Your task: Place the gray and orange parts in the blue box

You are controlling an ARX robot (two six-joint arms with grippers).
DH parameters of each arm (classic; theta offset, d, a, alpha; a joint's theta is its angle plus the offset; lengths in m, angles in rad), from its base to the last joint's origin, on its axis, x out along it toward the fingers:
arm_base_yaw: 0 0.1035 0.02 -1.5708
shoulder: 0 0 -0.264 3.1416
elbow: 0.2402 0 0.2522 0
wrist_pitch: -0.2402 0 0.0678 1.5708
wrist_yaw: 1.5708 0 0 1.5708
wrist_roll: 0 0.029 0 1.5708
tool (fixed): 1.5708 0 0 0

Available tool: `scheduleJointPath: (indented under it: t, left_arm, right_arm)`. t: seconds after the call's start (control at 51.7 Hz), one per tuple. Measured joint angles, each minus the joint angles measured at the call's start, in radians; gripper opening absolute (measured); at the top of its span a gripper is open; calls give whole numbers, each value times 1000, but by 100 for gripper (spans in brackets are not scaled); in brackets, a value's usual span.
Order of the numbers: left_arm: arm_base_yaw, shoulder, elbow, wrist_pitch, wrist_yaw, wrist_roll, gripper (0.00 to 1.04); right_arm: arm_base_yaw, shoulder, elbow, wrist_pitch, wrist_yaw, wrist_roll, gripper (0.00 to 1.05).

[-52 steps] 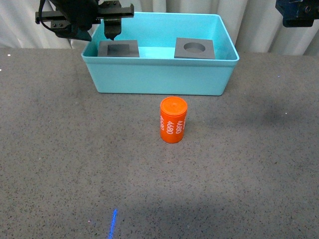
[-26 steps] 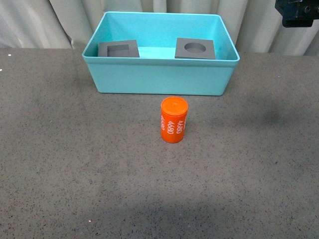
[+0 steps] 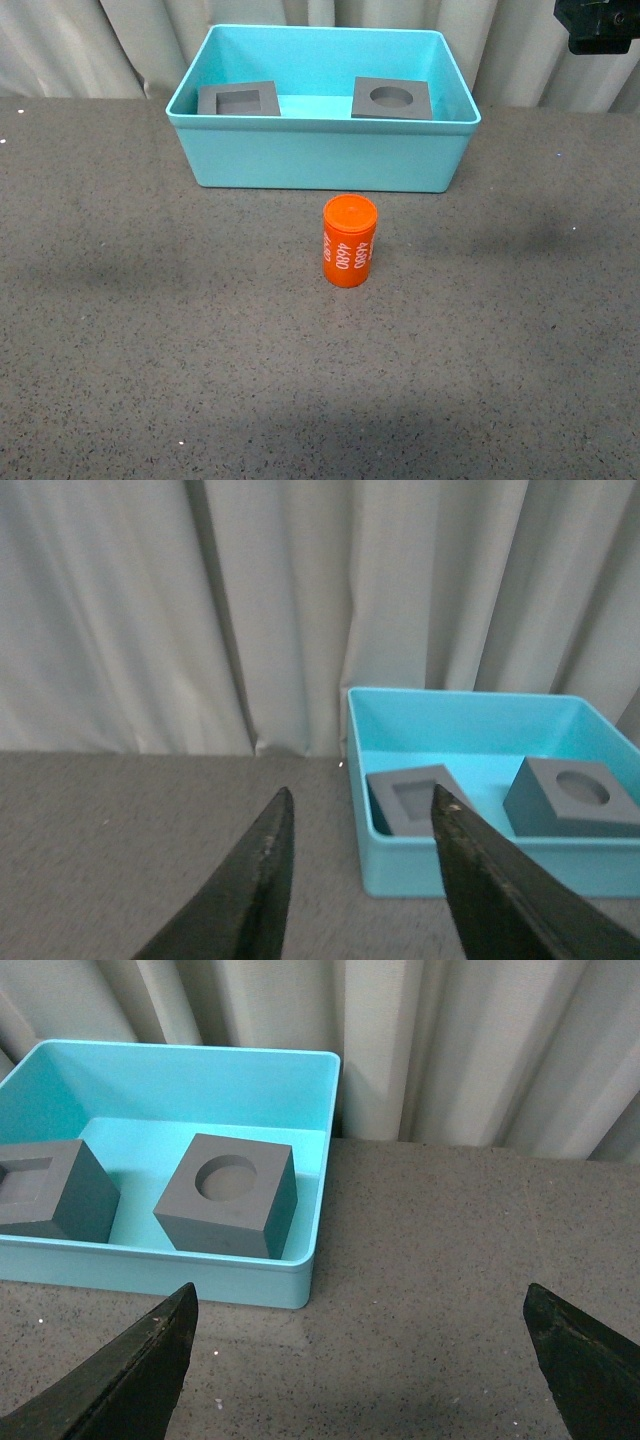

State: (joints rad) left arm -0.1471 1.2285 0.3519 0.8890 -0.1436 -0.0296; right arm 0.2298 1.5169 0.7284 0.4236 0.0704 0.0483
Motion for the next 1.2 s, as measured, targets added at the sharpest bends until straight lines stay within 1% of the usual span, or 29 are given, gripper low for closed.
scheduleJointPath:
  t: [0.077, 0.097, 0.135, 0.174, 0.193, 0.232, 0.271, 0.309, 0.329, 0.348, 0.387, 0.483, 0.541, 0.735, 0.793, 0.831, 0.851, 0.889, 0.909, 1.025, 1.063, 1.083, 1.102, 1.121, 1.199]
  left_arm:
    - [40, -140, -136, -35, 43, 8, 27]
    - [66, -185, -173, -54, 79, 10, 21]
    - [103, -247, -219, -78, 127, 14, 14]
    - [129, -317, -278, -76, 135, 15, 5]
    - [139, -373, -307, -115, 134, 14, 4]
    - [144, -432, -327, -167, 133, 17, 4]
    - [145, -546, -333, -286, 143, 21, 4]
    - [144, -624, -333, -358, 142, 21, 4]
    - [144, -692, -333, -423, 146, 22, 4]
    - [144, -729, -333, -456, 146, 23, 4]
    - [145, -880, -333, -611, 144, 22, 4]
    - [145, -1140, -333, -837, 144, 23, 4]
    - [145, -1200, -333, -878, 143, 22, 4]
    - [145, -1223, -333, -887, 144, 22, 4]
    - [145, -1224, -333, -887, 144, 22, 10]
    - [145, -1225, -333, -887, 144, 22, 17]
    - [145, -1225, -333, -887, 144, 22, 19]
    - [145, -1225, -333, -887, 144, 22, 26]
    - [145, -1225, -333, -887, 144, 22, 31]
    - [145, -1225, -333, -887, 144, 22, 47]
    - [145, -1225, -333, -887, 144, 22, 55]
    - [145, -1225, -333, -887, 144, 22, 60]
    - [145, -1225, -333, -887, 144, 22, 62]
    - [145, -1225, -333, -887, 144, 22, 67]
    - [145, -1225, -333, -887, 144, 22, 80]
  right_arm:
    - [0, 0, 0, 0, 0, 0, 95]
    - [0, 0, 0, 0, 0, 0, 95]
    - [0, 0, 0, 0, 0, 0, 95]
    - [0, 0, 0, 0, 0, 0, 95]
    - [0, 0, 0, 0, 0, 0, 95]
    - [0, 0, 0, 0, 0, 0, 95]
    - [0, 0, 0, 0, 0, 0, 95]
    - [0, 0, -1, 0, 0, 0, 95]
    - [0, 0, -1, 0, 0, 0, 95]
    - [0, 0, -1, 0, 0, 0, 95]
    - [0, 0, -1, 0, 0, 0, 95]
    - [0, 0, -1, 0, 0, 0, 95]
    - [0, 0, -1, 0, 0, 0, 95]
    - [1, 0, -1, 0, 0, 0, 95]
    - [1, 0, -1, 0, 0, 0, 95]
    - [0, 0, -1, 0, 0, 0, 95]
    - [0, 0, -1, 0, 0, 0, 95]
    - [1, 0, -1, 0, 0, 0, 95]
    - [1, 0, -1, 0, 0, 0, 95]
    - [1, 0, -1, 0, 0, 0, 95]
    - [1, 0, -1, 0, 0, 0, 95]
    - [1, 0, -1, 0, 0, 0, 95]
    - [1, 0, -1, 0, 0, 0, 95]
    - [1, 0, -1, 0, 0, 0, 95]
    - [1, 0, -1, 0, 0, 0, 95]
